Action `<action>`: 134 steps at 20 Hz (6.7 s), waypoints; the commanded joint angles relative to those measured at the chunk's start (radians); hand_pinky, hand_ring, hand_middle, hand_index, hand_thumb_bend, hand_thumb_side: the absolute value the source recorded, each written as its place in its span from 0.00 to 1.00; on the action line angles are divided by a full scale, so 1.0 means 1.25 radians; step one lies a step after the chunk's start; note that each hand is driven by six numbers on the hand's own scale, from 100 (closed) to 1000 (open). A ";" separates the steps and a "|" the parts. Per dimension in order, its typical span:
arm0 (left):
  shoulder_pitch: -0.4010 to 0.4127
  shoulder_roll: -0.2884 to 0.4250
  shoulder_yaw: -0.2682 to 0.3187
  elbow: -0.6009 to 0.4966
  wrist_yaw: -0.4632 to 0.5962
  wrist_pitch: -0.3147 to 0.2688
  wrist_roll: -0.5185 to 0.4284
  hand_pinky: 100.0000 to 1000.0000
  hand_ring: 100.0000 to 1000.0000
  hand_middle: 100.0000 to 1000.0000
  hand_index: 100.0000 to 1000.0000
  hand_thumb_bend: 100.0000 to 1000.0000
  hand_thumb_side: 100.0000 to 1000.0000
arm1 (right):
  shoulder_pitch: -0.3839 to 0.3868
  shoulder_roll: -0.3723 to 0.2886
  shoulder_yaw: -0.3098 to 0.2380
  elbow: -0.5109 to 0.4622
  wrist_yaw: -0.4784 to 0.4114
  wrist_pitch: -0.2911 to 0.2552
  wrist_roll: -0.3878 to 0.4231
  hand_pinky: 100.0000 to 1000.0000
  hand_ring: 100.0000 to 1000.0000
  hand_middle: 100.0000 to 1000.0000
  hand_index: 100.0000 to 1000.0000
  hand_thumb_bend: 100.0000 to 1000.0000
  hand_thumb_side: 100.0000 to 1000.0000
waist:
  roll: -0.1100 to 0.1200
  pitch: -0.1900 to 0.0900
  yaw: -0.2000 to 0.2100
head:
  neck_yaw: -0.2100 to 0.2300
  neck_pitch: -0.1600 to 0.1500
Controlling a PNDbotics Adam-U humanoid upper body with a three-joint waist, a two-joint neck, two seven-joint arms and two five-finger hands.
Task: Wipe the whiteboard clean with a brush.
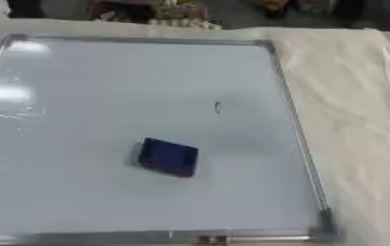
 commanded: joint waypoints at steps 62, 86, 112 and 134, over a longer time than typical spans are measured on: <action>0.004 0.024 -0.022 -0.013 0.034 0.024 -0.034 0.30 0.37 0.36 0.45 0.00 0.90 | -0.485 0.006 0.579 0.366 0.365 0.104 0.662 0.70 0.71 0.65 0.05 0.73 0.83 | -0.017 -0.065 0.010 | -0.021 0.011; 0.008 0.029 -0.020 -0.011 0.026 0.034 -0.031 0.30 0.37 0.36 0.44 0.00 0.91 | -0.334 0.147 0.539 0.304 0.563 0.087 0.618 0.64 0.64 0.56 0.02 0.80 0.62 | -0.030 -0.066 -0.025 | -0.001 0.034; 0.006 0.020 -0.022 -0.011 0.026 0.035 -0.038 0.30 0.37 0.36 0.44 0.00 0.91 | -0.307 0.223 0.528 0.412 0.712 0.089 0.519 0.59 0.56 0.52 0.00 0.67 0.47 | -0.028 -0.048 -0.009 | -0.004 0.022; 0.003 0.019 -0.025 -0.011 0.026 0.038 -0.040 0.30 0.37 0.36 0.44 0.00 0.92 | -0.318 0.218 0.522 0.401 0.639 0.103 0.543 0.53 0.49 0.47 0.00 0.41 0.38 | -0.031 -0.045 -0.007 | -0.002 0.018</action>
